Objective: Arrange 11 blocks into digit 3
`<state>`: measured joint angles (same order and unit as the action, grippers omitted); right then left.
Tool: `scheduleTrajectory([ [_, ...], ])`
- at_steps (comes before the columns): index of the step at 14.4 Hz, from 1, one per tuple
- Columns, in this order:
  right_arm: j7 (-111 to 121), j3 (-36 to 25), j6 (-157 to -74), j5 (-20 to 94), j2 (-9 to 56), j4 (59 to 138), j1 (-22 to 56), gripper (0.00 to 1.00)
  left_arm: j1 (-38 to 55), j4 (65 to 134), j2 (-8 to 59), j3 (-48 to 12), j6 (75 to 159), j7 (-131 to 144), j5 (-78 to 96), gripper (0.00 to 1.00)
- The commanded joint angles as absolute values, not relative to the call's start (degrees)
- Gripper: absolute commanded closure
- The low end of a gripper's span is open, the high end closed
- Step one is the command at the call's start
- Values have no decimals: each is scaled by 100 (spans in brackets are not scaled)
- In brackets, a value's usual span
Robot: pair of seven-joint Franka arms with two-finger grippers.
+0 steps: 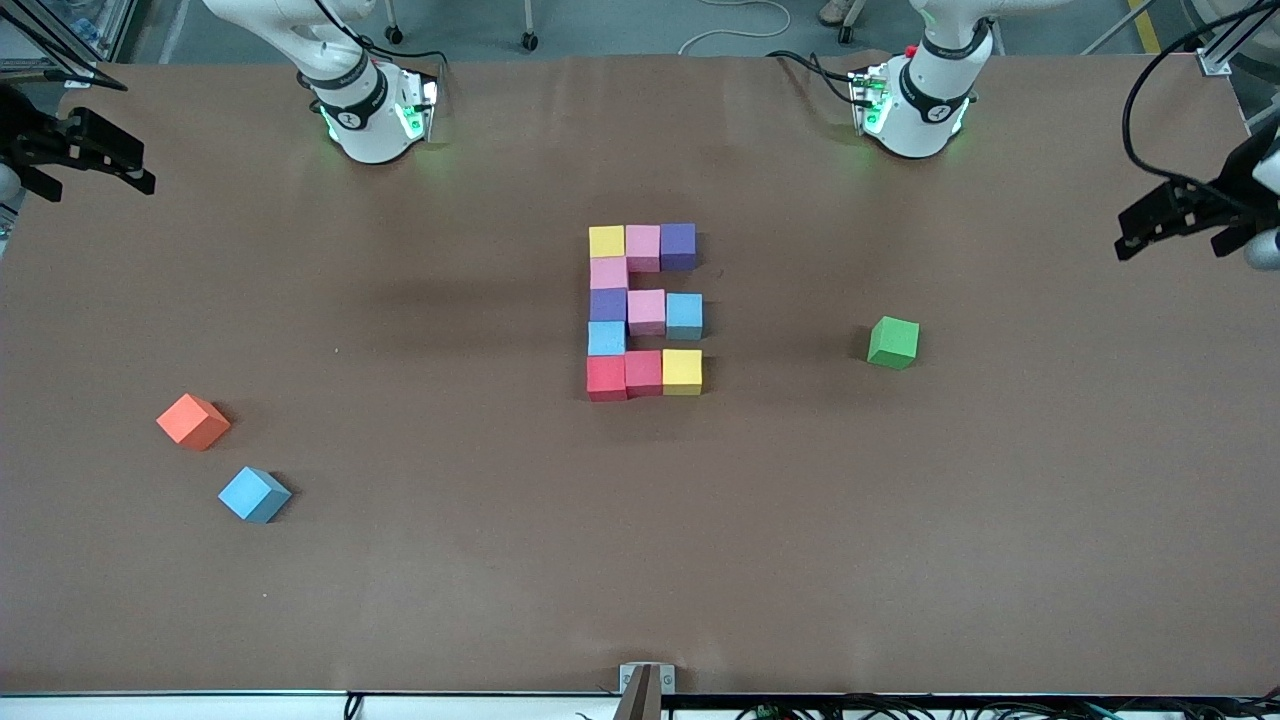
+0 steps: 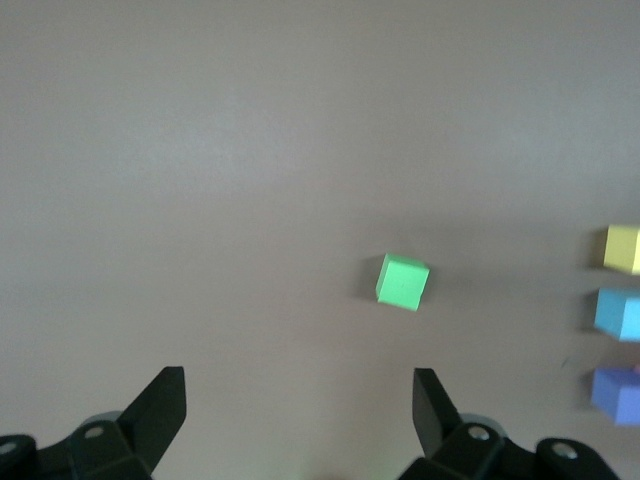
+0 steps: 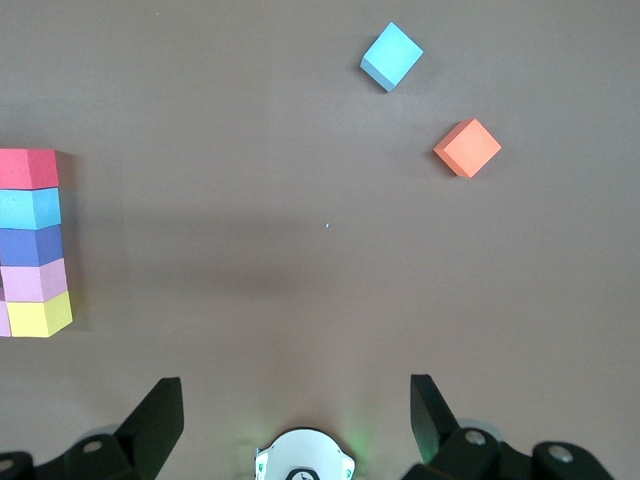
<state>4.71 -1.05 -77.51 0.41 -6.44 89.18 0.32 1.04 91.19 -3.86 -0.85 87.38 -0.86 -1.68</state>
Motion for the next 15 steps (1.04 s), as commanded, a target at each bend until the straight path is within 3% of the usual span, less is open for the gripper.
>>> scheduleTrajectory([
  [1,448,-123,-7805,35,-765,9035,44,0,254,9772,-1027,-17,8789,-369,-79,0],
  [7,466,-123,-7848,114,-765,9035,44,0,475,9861,-1151,-342,8570,-194,-79,0],
  [15,466,-132,-7822,114,-765,9035,44,0,466,9580,-1055,-290,8552,-123,-88,0],
])
